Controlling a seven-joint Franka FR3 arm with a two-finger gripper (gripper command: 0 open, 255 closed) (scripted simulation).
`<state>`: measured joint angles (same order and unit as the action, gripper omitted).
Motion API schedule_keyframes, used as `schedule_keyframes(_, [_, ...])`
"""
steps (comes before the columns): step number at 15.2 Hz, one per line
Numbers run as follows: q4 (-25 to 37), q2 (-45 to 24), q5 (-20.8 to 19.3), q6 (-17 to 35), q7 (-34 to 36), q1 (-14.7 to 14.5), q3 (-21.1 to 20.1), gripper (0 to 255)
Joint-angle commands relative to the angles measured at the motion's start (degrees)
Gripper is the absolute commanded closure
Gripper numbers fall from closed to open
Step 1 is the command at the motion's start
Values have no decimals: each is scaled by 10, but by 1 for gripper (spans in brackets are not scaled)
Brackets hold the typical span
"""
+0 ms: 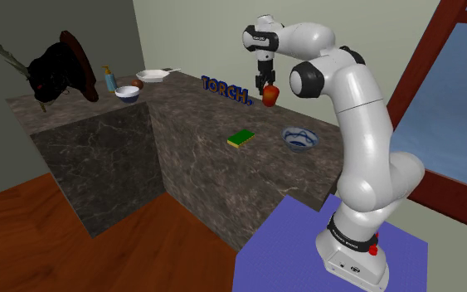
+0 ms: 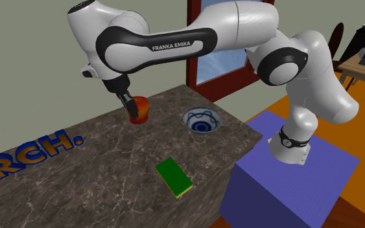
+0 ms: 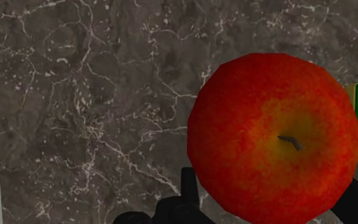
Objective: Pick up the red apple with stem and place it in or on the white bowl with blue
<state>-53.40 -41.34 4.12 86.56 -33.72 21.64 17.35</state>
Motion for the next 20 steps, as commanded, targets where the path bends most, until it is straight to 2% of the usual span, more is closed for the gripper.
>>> schedule_keyframes(1, [26,-6,1,-20,-1,4,0,255])
schedule_keyframes(5, [91,-26,4,-64,-2,14,-2,255])
schedule_keyframes(6, [-7,31,-5,-24,-3,-4,4,255])
schedule_keyframes(7, [-77,74,-13,3,-3,-17,9,255])
schedule_keyframes(10, [-233,176,-37,58,1,-44,18,255])
schedule_keyframes(14, [-384,288,-71,102,14,-66,25,255])
schedule_keyframes(20, [-559,439,-121,132,39,-79,25,255])
